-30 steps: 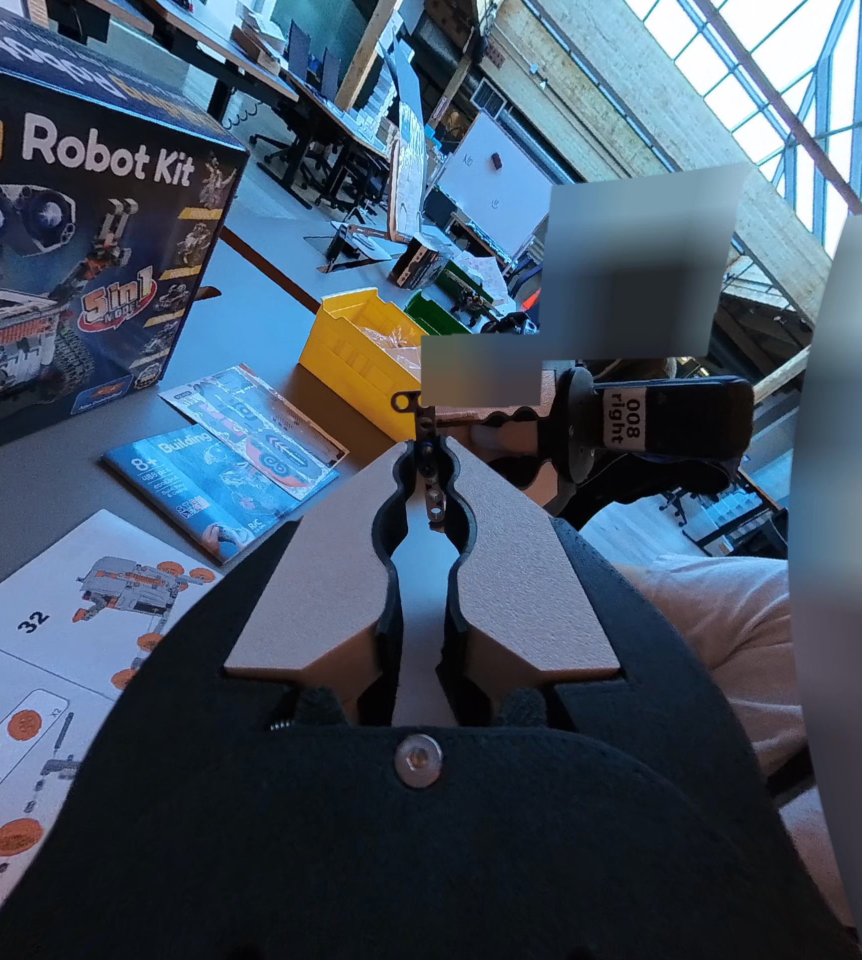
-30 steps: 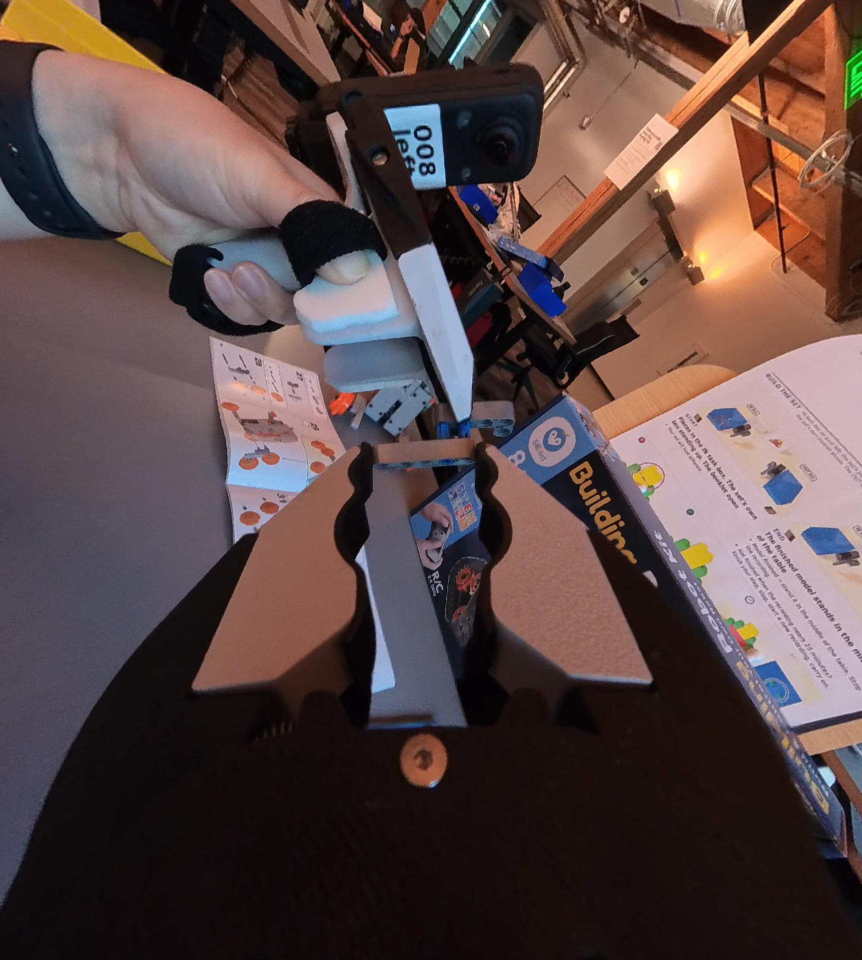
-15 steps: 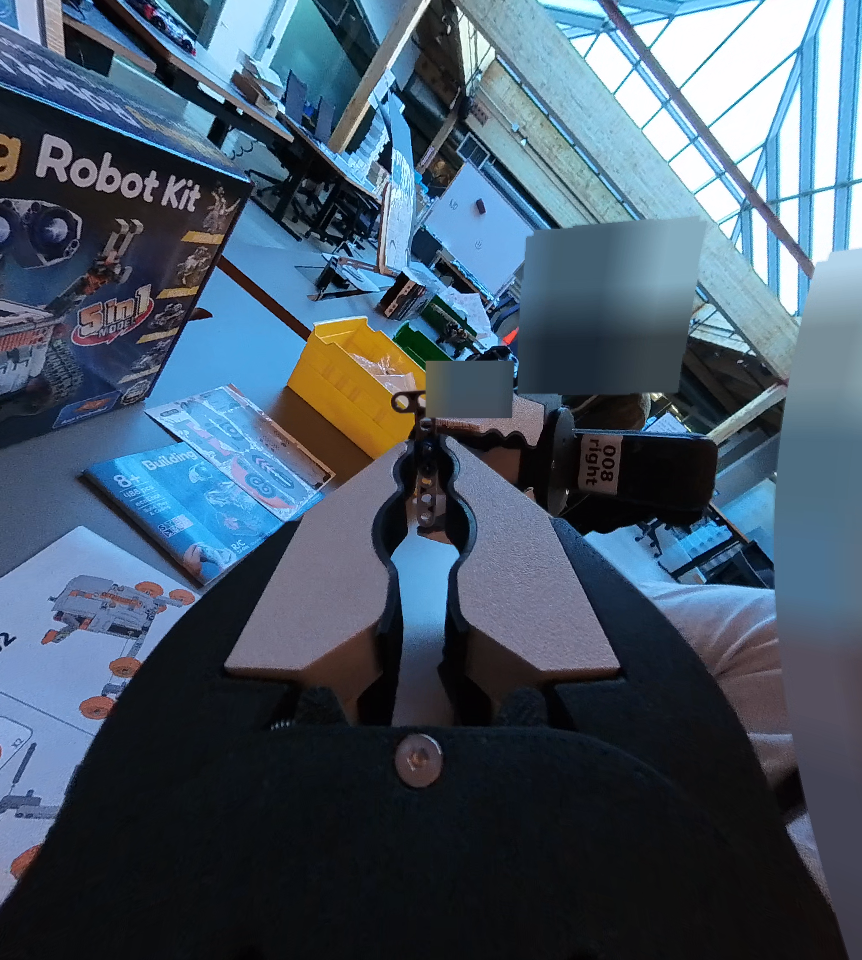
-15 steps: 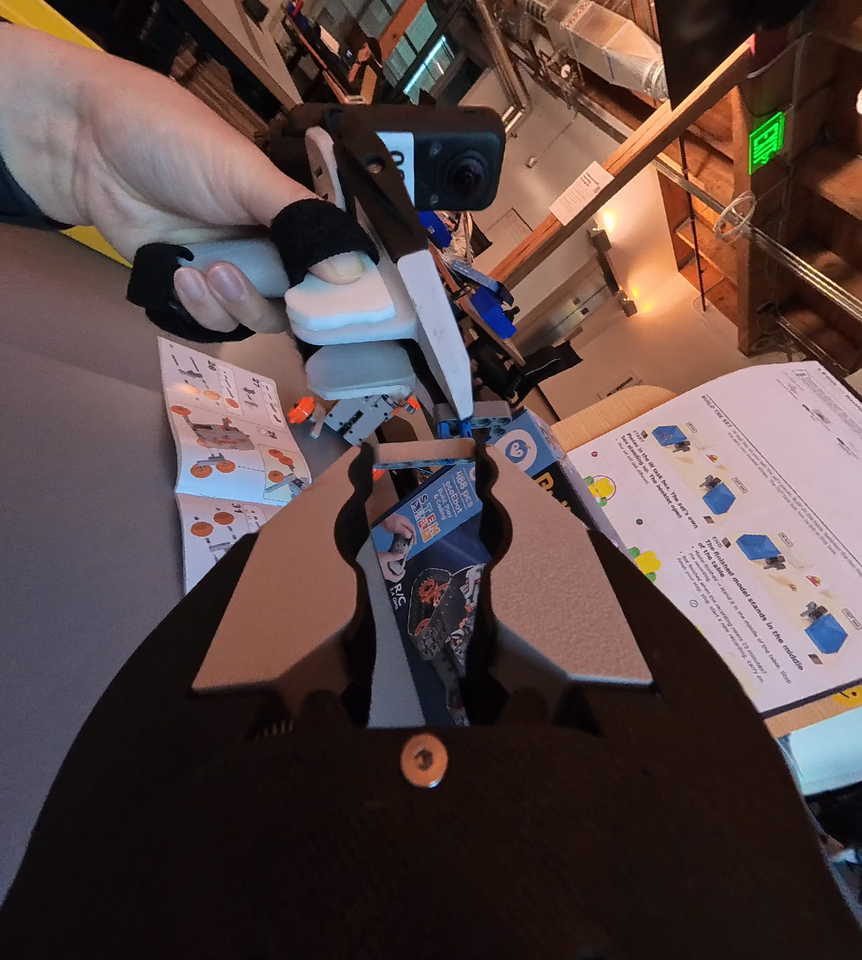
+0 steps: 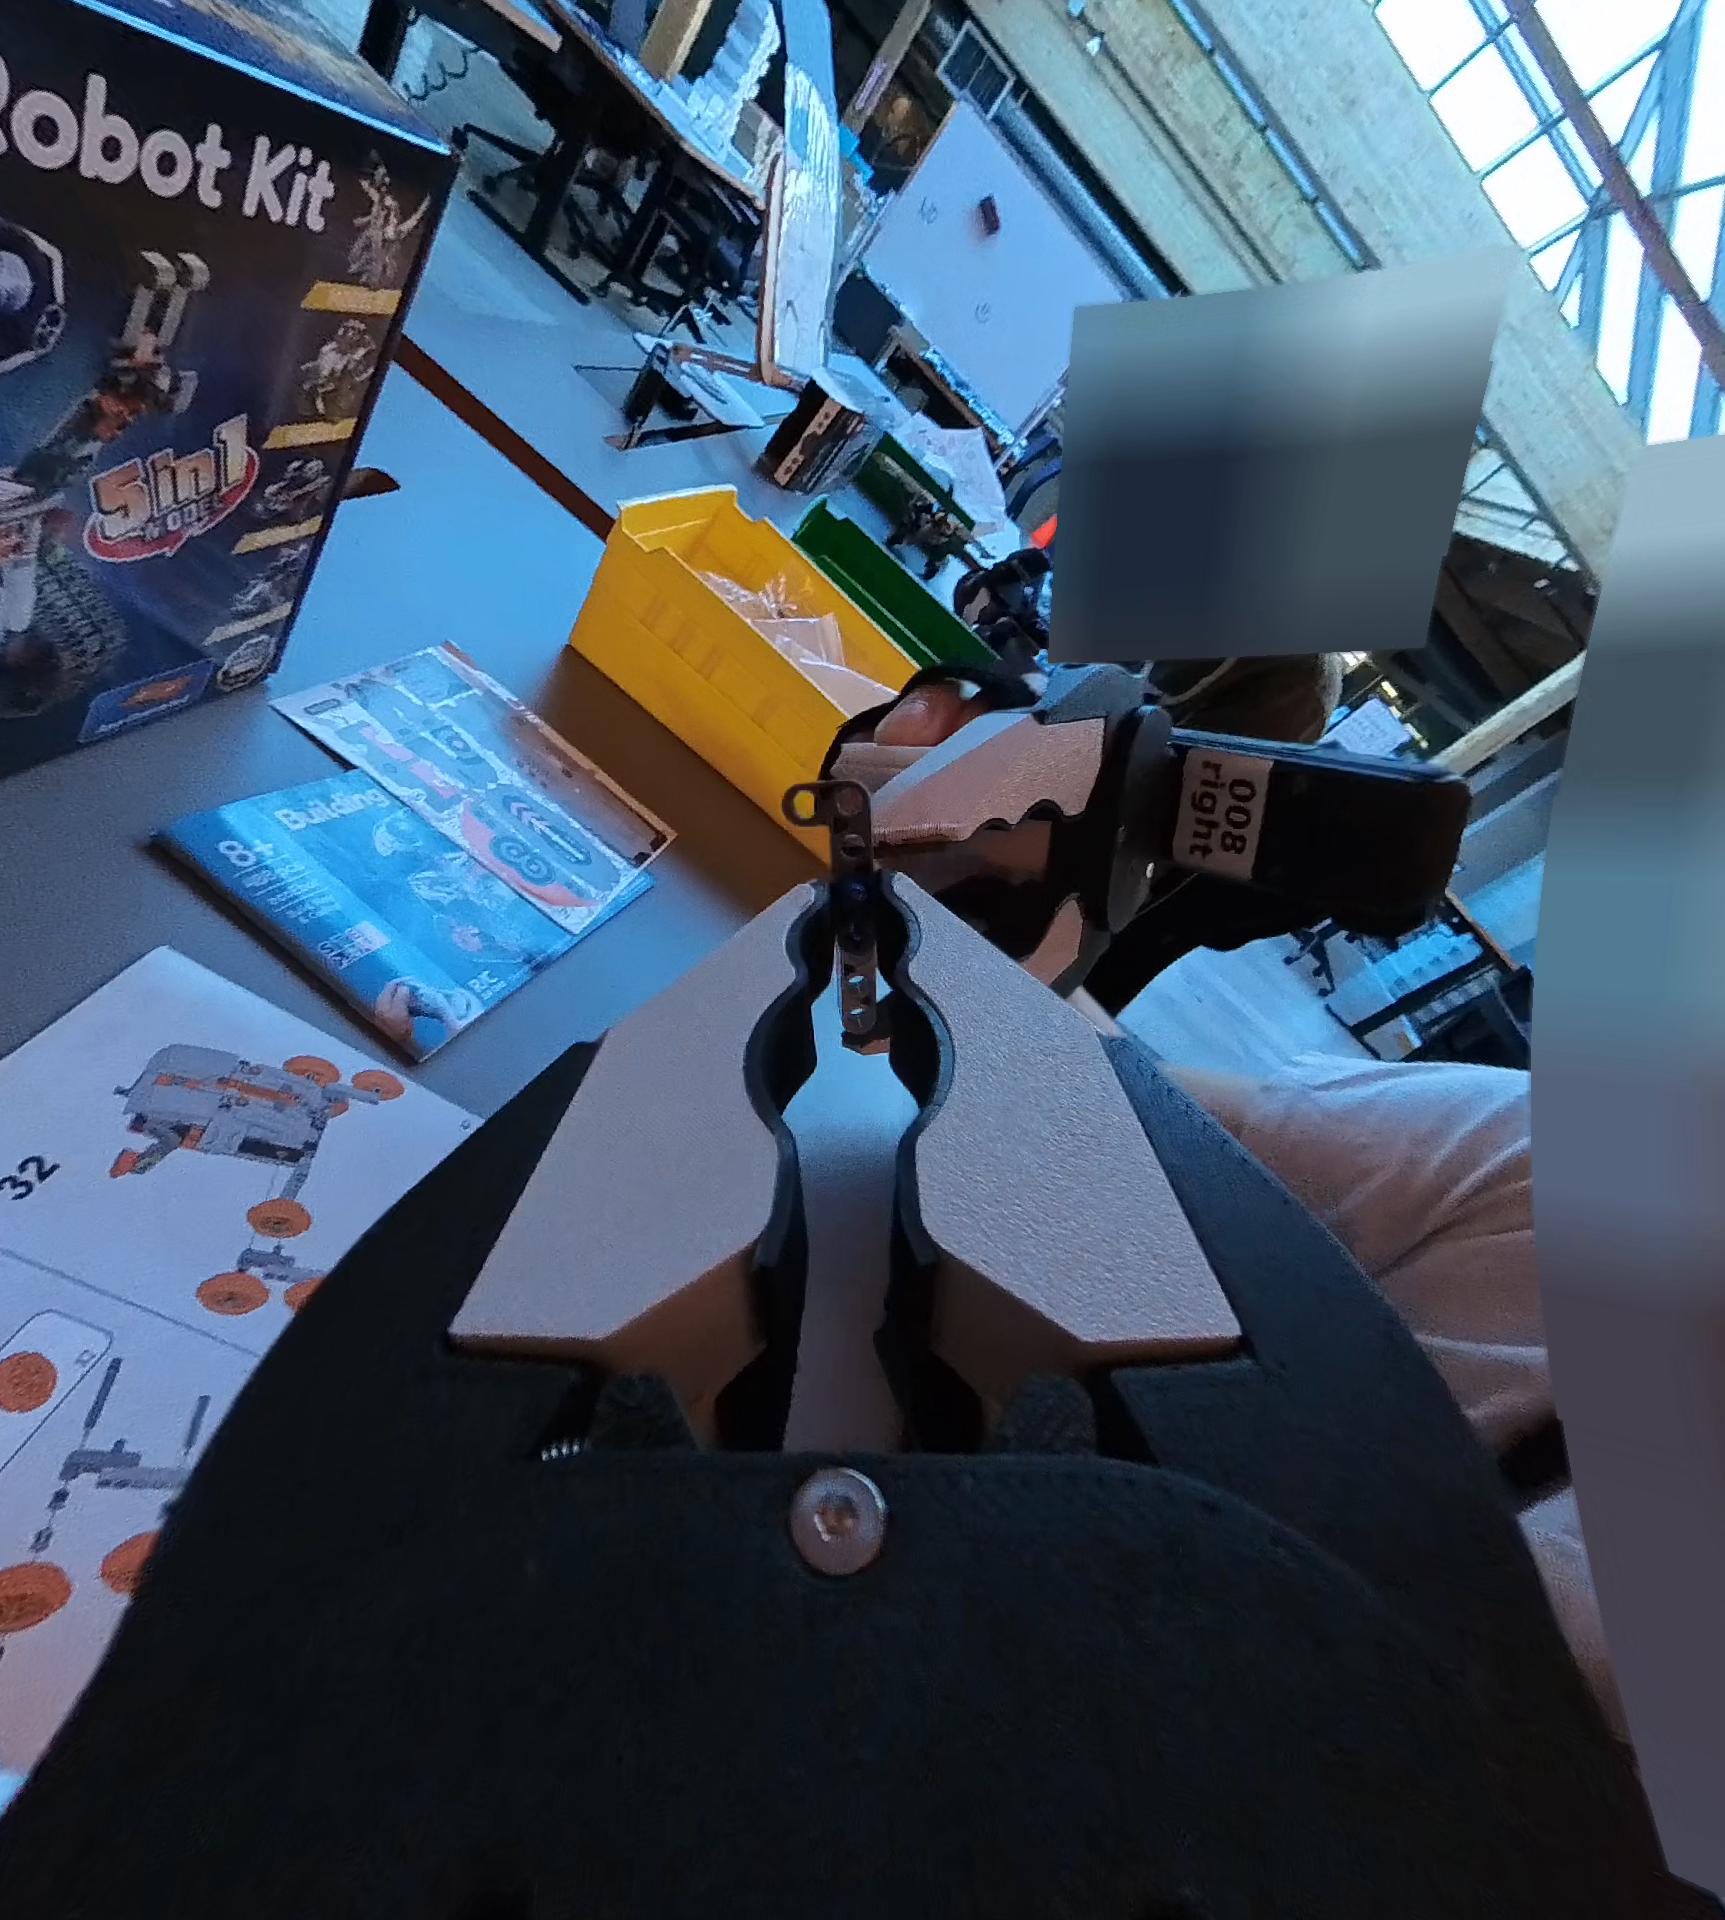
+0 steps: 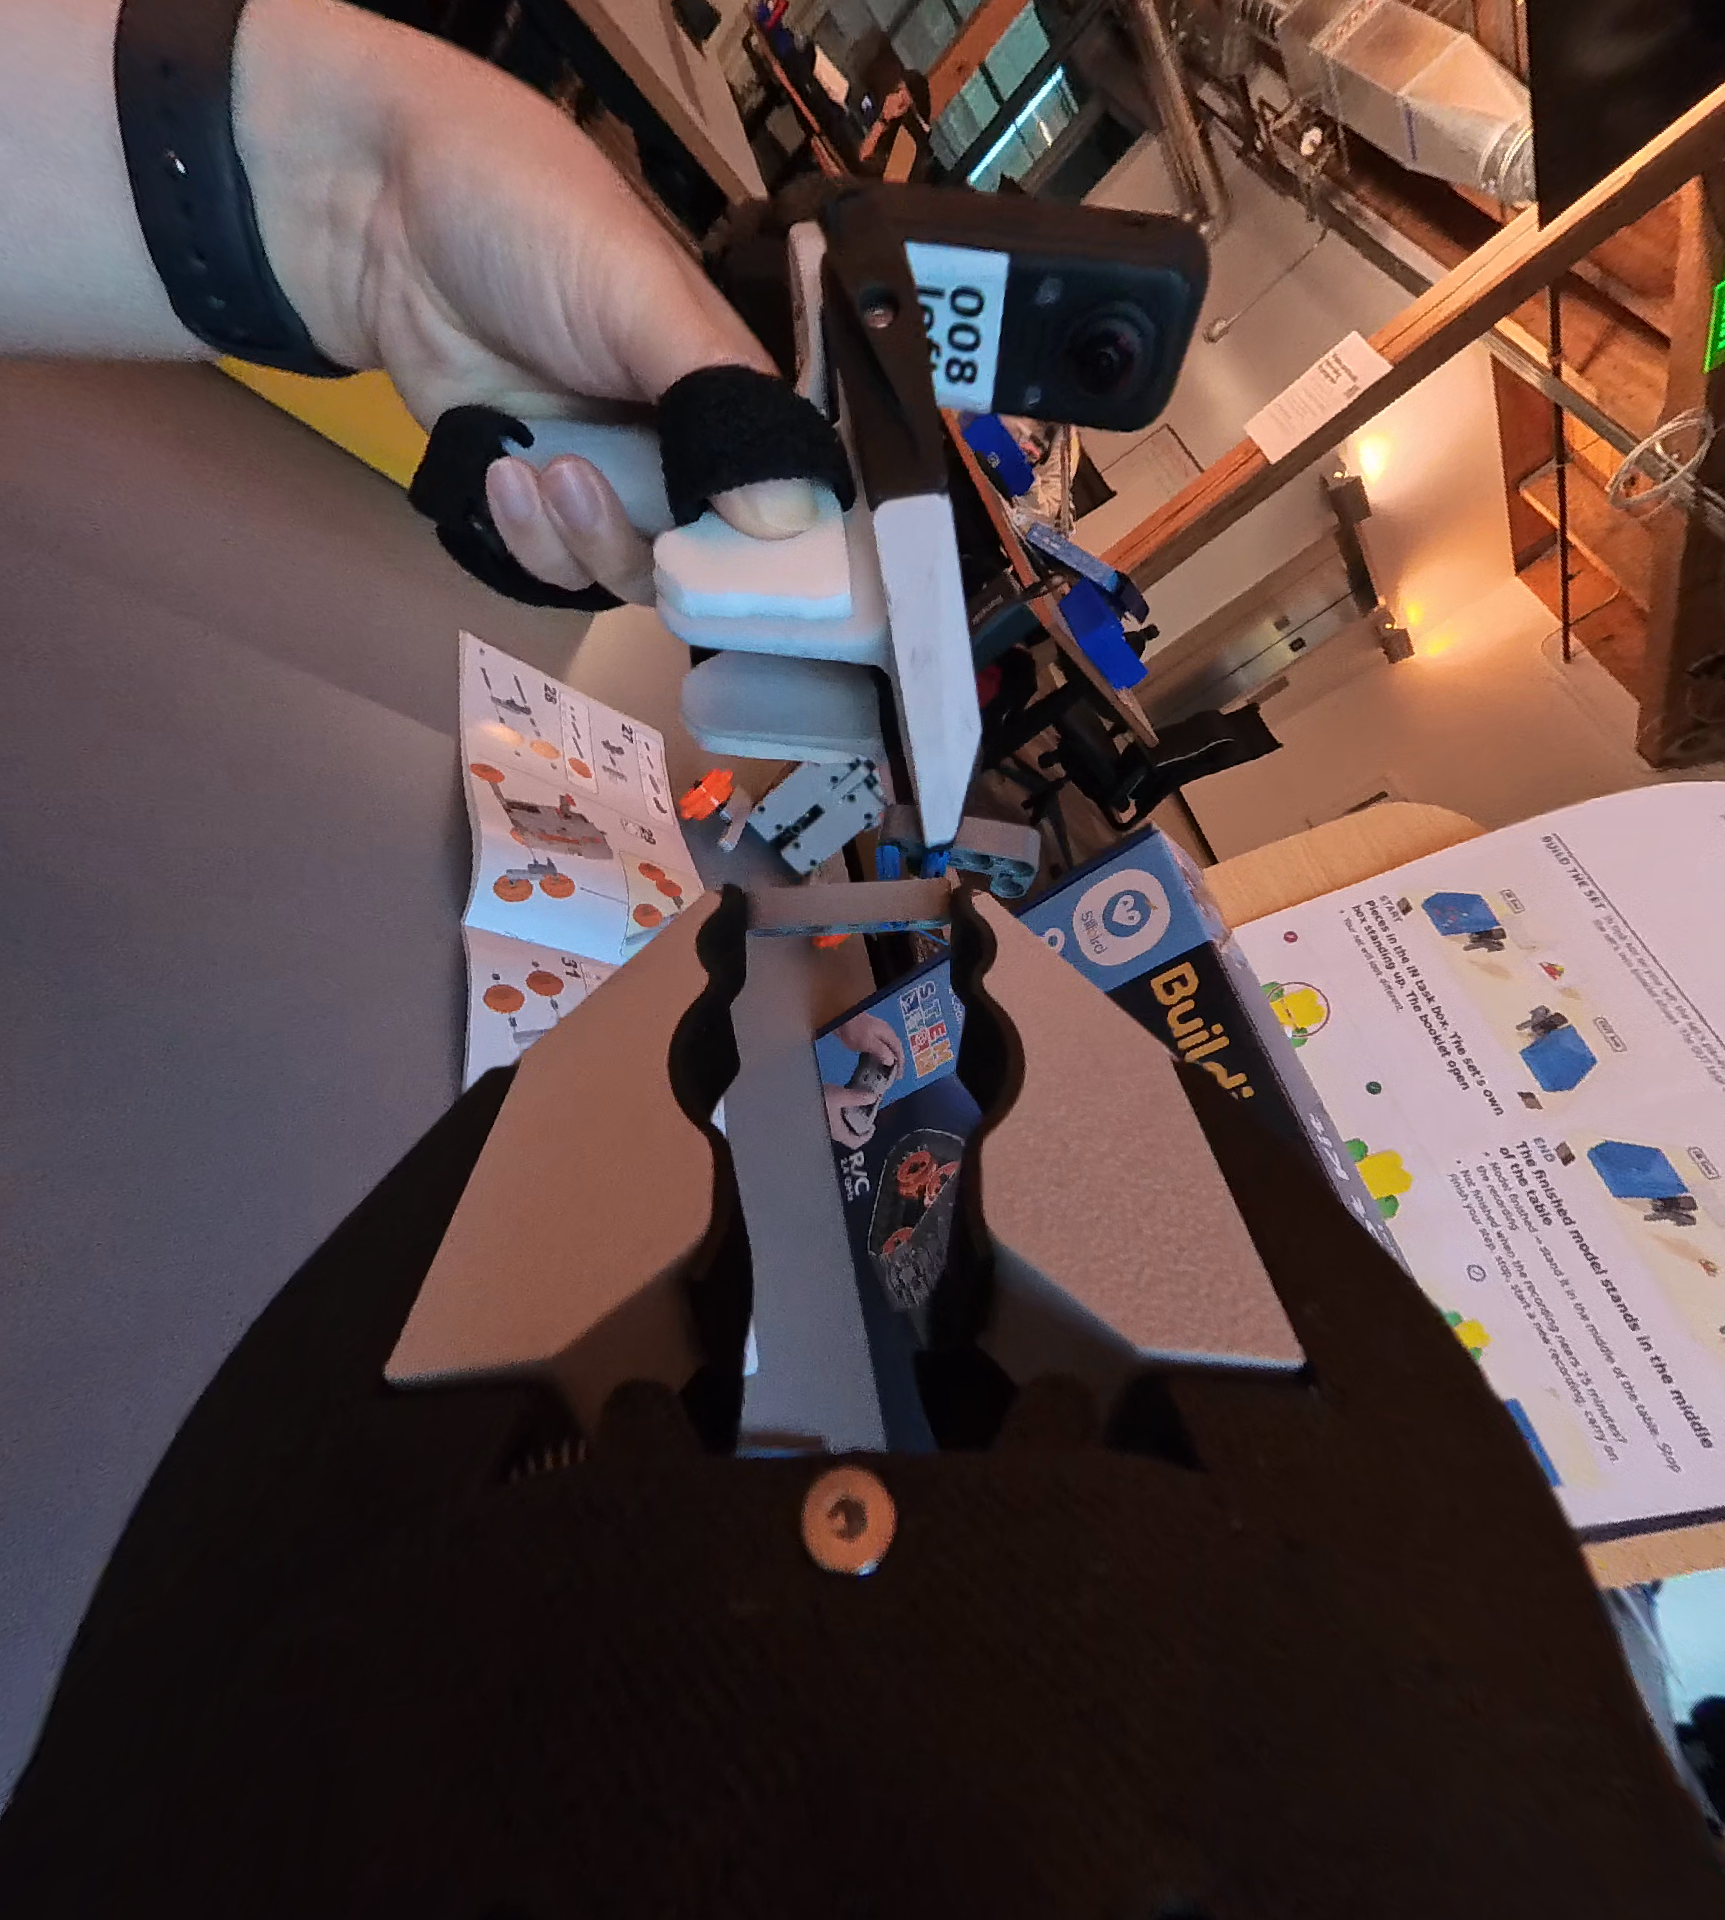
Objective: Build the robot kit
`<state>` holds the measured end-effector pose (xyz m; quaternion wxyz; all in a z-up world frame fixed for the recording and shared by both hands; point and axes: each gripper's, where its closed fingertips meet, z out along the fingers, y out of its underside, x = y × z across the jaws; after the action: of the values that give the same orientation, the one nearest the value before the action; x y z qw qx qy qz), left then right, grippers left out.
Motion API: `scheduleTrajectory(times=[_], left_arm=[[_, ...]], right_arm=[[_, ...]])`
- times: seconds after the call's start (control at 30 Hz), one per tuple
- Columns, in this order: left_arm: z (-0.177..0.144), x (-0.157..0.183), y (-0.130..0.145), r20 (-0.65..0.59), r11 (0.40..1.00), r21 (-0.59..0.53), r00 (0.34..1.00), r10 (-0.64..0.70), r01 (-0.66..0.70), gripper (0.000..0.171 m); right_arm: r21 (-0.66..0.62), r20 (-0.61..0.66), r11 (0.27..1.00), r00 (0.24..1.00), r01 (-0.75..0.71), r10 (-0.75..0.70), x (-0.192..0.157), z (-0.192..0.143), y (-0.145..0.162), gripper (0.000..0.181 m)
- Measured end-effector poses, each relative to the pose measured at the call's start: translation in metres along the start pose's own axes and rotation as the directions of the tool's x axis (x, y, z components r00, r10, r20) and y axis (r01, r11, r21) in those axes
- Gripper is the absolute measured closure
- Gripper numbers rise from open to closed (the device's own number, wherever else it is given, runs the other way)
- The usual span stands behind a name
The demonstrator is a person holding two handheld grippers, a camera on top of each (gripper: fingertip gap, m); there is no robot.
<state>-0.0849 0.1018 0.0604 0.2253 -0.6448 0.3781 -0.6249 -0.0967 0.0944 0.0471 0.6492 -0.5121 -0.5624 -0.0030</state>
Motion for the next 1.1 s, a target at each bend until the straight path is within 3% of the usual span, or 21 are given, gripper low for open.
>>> scheduleTrajectory(times=[0.33,1.1], left_arm=[[0.004,0.0,0.001,0.0,1.0,0.001,1.0,0.011,-0.011,0.167],[0.007,-0.019,-0.002,0.132,0.998,0.028,0.99,0.056,-0.061,0.167]], right_arm=[[-0.021,0.001,1.0,1.0,0.023,-0.023,0.0,-0.003,0.002,0.144],[-0.162,-0.035,0.987,0.999,0.007,-0.013,0.004,0.008,0.02,0.144]])
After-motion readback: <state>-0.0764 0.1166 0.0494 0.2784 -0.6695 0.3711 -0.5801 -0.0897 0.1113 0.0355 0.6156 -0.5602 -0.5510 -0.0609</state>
